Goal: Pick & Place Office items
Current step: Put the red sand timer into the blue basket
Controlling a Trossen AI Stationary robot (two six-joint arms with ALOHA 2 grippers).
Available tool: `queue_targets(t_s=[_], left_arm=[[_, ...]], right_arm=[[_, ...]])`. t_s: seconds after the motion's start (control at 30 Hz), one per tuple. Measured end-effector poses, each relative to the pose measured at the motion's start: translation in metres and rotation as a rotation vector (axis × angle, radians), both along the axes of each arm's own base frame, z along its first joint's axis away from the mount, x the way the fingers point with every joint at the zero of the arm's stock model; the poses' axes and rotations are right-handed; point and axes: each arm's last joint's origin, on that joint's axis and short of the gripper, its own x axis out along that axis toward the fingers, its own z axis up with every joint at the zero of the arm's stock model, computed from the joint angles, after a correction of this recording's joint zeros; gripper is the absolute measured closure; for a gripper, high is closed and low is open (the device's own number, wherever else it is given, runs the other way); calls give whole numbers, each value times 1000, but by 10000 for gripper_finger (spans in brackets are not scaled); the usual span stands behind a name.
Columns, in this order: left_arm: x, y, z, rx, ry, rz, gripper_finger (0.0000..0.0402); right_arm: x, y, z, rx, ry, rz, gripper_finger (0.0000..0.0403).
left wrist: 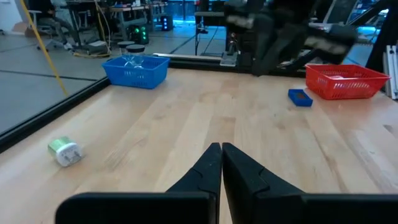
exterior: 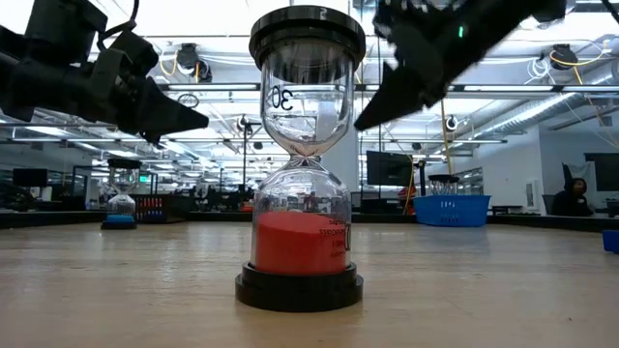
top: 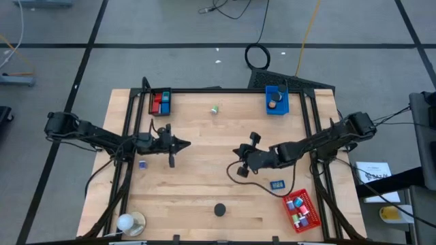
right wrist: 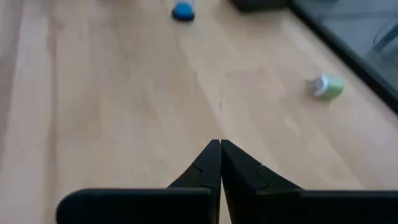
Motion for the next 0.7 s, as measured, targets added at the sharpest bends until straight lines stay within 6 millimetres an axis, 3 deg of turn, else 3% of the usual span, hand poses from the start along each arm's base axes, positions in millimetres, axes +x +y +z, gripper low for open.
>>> queue_targets(t_s=[0.1, 0.2, 0.4, 0.53, 0.7], left_arm=[[0, 0, 0, 0, 2, -1, 380], [0, 0, 0, 0, 4, 2, 380], [0, 0, -1, 1, 13, 6, 380], [0, 0, -2, 1, 17, 8, 380], [0, 0, -3, 3, 28, 17, 380]], right_arm=[[5, 19, 21, 21, 57, 20, 399], [9, 42, 32, 59, 69, 147, 395], [15, 91, 61, 188, -119, 445, 364], [17, 113, 53, 143, -7, 488, 304], [38, 130, 33, 162, 117, 483, 197]])
